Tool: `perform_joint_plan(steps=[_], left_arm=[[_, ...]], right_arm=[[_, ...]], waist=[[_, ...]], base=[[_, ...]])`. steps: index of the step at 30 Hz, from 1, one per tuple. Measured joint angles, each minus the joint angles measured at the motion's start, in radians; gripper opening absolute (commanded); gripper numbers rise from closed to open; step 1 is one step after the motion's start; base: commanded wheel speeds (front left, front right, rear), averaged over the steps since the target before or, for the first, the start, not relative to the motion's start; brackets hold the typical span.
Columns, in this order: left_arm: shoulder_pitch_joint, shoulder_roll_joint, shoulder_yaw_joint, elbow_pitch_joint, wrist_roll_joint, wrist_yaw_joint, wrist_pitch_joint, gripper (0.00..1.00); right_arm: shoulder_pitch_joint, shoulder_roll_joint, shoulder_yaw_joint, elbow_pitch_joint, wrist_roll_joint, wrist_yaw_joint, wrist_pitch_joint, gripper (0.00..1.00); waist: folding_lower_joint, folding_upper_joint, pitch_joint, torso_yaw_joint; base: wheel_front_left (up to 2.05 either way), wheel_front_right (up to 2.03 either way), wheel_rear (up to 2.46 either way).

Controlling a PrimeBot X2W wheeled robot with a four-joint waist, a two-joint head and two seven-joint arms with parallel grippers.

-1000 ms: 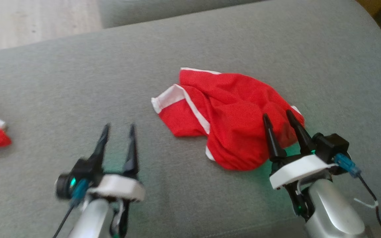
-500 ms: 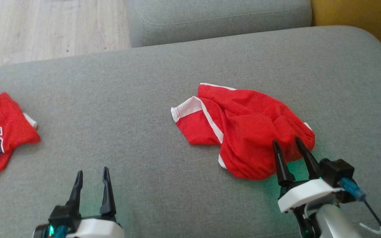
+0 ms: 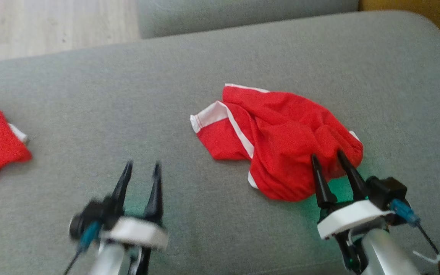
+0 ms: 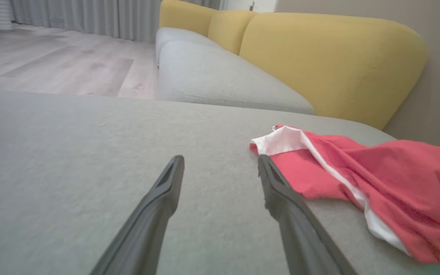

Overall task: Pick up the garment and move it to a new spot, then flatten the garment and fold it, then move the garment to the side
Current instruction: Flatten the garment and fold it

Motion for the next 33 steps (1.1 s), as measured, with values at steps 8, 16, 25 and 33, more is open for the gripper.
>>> perform_joint_plan(steps=[8, 16, 25, 33], left_arm=[[-0.315, -0.005, -0.108, 0.167, -0.032, -0.036, 0.000, 1.00], [-0.432, -0.009, -0.102, 0.360, -0.039, -0.043, 0.000, 1.00], [-0.497, -0.014, -0.065, 0.432, -0.014, -0.035, -0.001, 0.00], [-0.447, -0.016, -0.001, 0.207, 0.012, -0.027, 0.000, 0.00]], right_arm=[[-0.072, 0.001, 0.034, -0.036, 0.000, 0.000, 0.000, 1.00], [-0.097, 0.002, 0.058, -0.056, 0.019, 0.000, 0.000, 1.00], [-0.119, 0.002, 0.055, -0.069, 0.020, 0.000, 0.000, 1.00], [-0.113, 0.002, 0.013, -0.055, 0.019, 0.000, 0.000, 1.00]], waist=[[0.0002, 0.0000, 0.110, -0.082], [0.0002, 0.0000, 0.193, -0.167], [0.0000, 0.0000, 0.231, -0.198], [0.0000, 0.0000, 0.187, -0.152]], base=[[0.00, 0.00, 0.00], [0.00, 0.00, 0.00], [0.00, 0.00, 0.00], [0.00, 0.00, 0.00]])
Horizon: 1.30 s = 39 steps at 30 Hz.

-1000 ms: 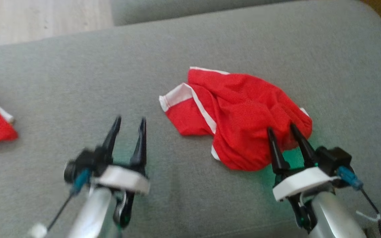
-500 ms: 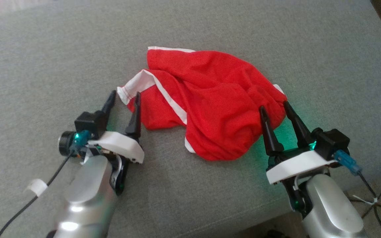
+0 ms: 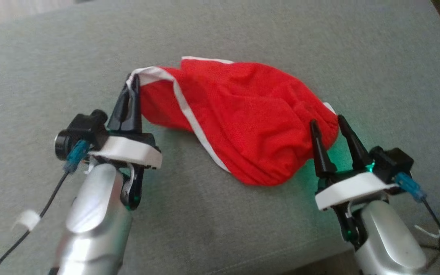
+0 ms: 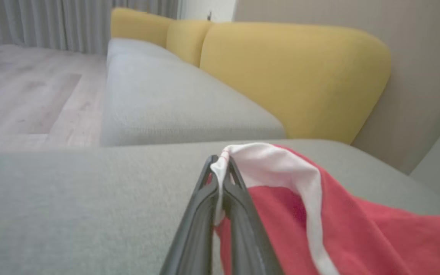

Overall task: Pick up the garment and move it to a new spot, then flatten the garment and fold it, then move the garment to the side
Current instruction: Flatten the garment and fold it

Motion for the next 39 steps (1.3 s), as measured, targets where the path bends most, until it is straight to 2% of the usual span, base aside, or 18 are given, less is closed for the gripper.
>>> perform_joint_plan(steps=[5, 8, 12, 16, 20, 24, 27, 31, 39], left_arm=[[0.115, 0.001, 0.028, -0.163, 0.002, -0.001, 0.000, 0.00], [0.166, 0.002, 0.013, -0.183, 0.033, -0.021, 0.000, 0.00], [0.143, 0.015, -0.049, -0.207, 0.076, -0.043, 0.000, 0.00], [0.031, 0.035, -0.185, -0.226, 0.091, -0.043, 0.000, 0.00], [-0.151, 0.041, -0.371, -0.228, 0.004, -0.051, 0.006, 0.00], [-0.327, 0.036, -0.475, -0.215, -0.068, -0.051, 0.020, 0.00], [-0.399, 0.018, -0.531, -0.196, -0.124, -0.051, 0.027, 0.00], [-0.456, 0.000, -0.533, -0.156, -0.162, -0.043, 0.021, 0.00], [-0.555, 0.010, -0.437, 0.005, -0.166, 0.053, 0.004, 0.00]], right_arm=[[0.056, 0.000, -0.024, 0.027, -0.005, 0.000, 0.000, 1.00], [0.097, 0.000, -0.024, 0.044, -0.006, 0.000, 0.000, 1.00], [0.129, 0.001, -0.017, 0.055, 0.009, 0.000, 0.000, 1.00], [0.152, 0.001, -0.010, 0.063, 0.020, 0.000, 0.000, 1.00], [0.164, 0.001, -0.007, 0.068, 0.031, 0.000, 0.000, 1.00], [0.172, 0.001, -0.002, 0.071, 0.048, 0.000, 0.000, 1.00], [0.189, 0.001, -0.001, 0.079, 0.060, 0.000, 0.000, 1.00], [0.198, 0.001, 0.001, 0.083, 0.072, 0.000, 0.000, 1.00], [0.197, 0.001, -0.012, 0.078, 0.080, 0.000, 0.000, 1.00]], waist=[[-0.0002, 0.0000, -0.062, 0.062], [-0.0002, 0.0000, -0.111, 0.104], [-0.0003, 0.0000, -0.182, 0.148], [-0.0004, 0.0000, -0.246, 0.178], [-0.0004, 0.0001, -0.281, 0.189], [0.0000, 0.0000, -0.286, 0.171], [-0.0002, 0.0000, -0.286, 0.157], [-0.0001, 0.0000, -0.281, 0.144], [-0.0001, 0.0000, -0.258, 0.146]], base=[[0.00, 0.00, 0.00], [0.00, 0.00, 0.00], [0.00, 0.00, 0.00], [0.00, 0.00, 0.00], [0.00, 0.00, 0.00], [0.00, 0.00, 0.00], [0.00, 0.00, 0.00], [0.00, 0.00, 0.00], [0.00, 0.00, 0.00]])
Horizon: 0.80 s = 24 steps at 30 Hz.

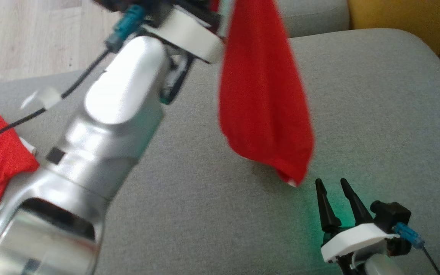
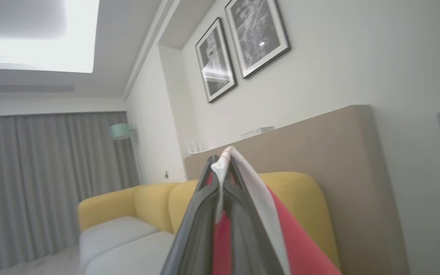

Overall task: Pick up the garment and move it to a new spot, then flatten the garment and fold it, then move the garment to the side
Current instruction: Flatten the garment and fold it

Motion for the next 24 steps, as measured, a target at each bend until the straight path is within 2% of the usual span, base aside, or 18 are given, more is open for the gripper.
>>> perform_joint_plan(steps=[4, 7, 8, 9, 10, 14, 17, 24], left_arm=[[0.040, 0.065, 0.012, 0.104, 0.002, 0.010, -0.004, 0.00], [0.166, 0.108, 0.020, 0.190, -0.002, 0.001, -0.004, 0.00], [0.222, 0.119, 0.031, 0.217, -0.014, 0.004, -0.003, 0.04], [0.222, 0.119, 0.031, 0.217, -0.014, 0.004, -0.003, 0.39], [0.282, 0.130, 0.042, 0.234, -0.023, 0.012, -0.003, 1.00], [0.482, 0.164, 0.138, 0.245, -0.043, 0.065, -0.002, 1.00], [0.573, 0.168, 0.224, 0.174, -0.041, 0.091, -0.002, 1.00], [0.741, 0.101, 0.379, -0.011, 0.033, 0.090, -0.002, 1.00]], right_arm=[[-0.003, 0.000, -0.004, -0.002, 0.000, 0.000, 0.000, 1.00], [-0.009, 0.000, -0.004, -0.002, 0.000, 0.000, 0.000, 1.00], [-0.013, 0.000, -0.003, -0.003, 0.000, 0.000, 0.000, 1.00], [-0.013, 0.000, -0.003, -0.003, 0.000, 0.000, 0.000, 1.00], [-0.019, 0.000, -0.001, -0.002, -0.001, 0.000, 0.000, 1.00], [-0.041, 0.000, 0.016, -0.004, -0.009, 0.000, 0.000, 1.00], [-0.046, 0.000, 0.021, -0.003, -0.012, 0.000, 0.000, 1.00], [-0.058, 0.000, 0.043, 0.026, -0.010, 0.000, 0.000, 1.00]], waist=[[0.0000, 0.0000, 0.017, 0.012], [0.0000, 0.0000, 0.029, 0.022], [0.0000, 0.0000, 0.033, 0.025], [0.0000, 0.0000, 0.033, 0.025], [0.0001, 0.0000, 0.038, 0.028], [0.0001, 0.0000, 0.057, 0.042], [0.0000, 0.0000, 0.067, 0.061], [0.0000, 0.0000, 0.071, 0.125]], base=[[0.00, 0.00, 0.00], [0.00, 0.00, 0.00], [0.00, 0.00, 0.00], [0.00, 0.00, 0.00], [0.00, 0.00, 0.00], [0.00, 0.00, 0.00], [0.00, 0.00, 0.00], [0.00, 0.00, 0.00]])
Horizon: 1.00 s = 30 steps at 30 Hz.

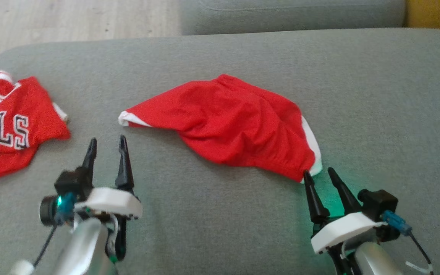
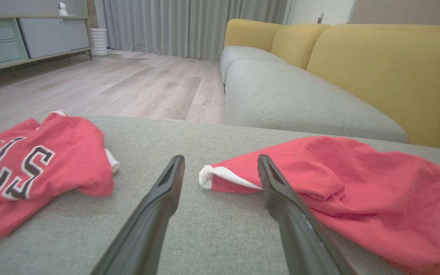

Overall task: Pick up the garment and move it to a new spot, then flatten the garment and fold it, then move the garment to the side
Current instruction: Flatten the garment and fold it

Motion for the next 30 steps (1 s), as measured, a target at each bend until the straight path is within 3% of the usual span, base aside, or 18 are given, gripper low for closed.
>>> perform_joint_plan(steps=[5, 13, 30], left_arm=[[0.126, -0.062, 0.099, -0.094, 0.069, -0.034, 0.000, 1.00], [0.211, -0.098, 0.127, -0.135, 0.131, -0.088, 0.000, 1.00], [0.218, -0.099, 0.105, -0.141, 0.122, -0.096, 0.000, 1.00]], right_arm=[[-0.013, 0.000, 0.020, 0.042, 0.016, 0.000, 0.000, 1.00], [-0.014, 0.000, 0.007, 0.071, 0.080, 0.000, 0.000, 1.00], [0.008, 0.000, -0.003, 0.105, 0.032, 0.000, 0.000, 1.00]], waist=[[0.0000, 0.0000, -0.007, 0.050], [0.0000, 0.0000, -0.004, 0.100], [0.0000, 0.0000, -0.007, 0.111]], base=[[0.00, 0.00, 0.00], [0.00, 0.00, 0.00], [0.00, 0.00, 0.00]])
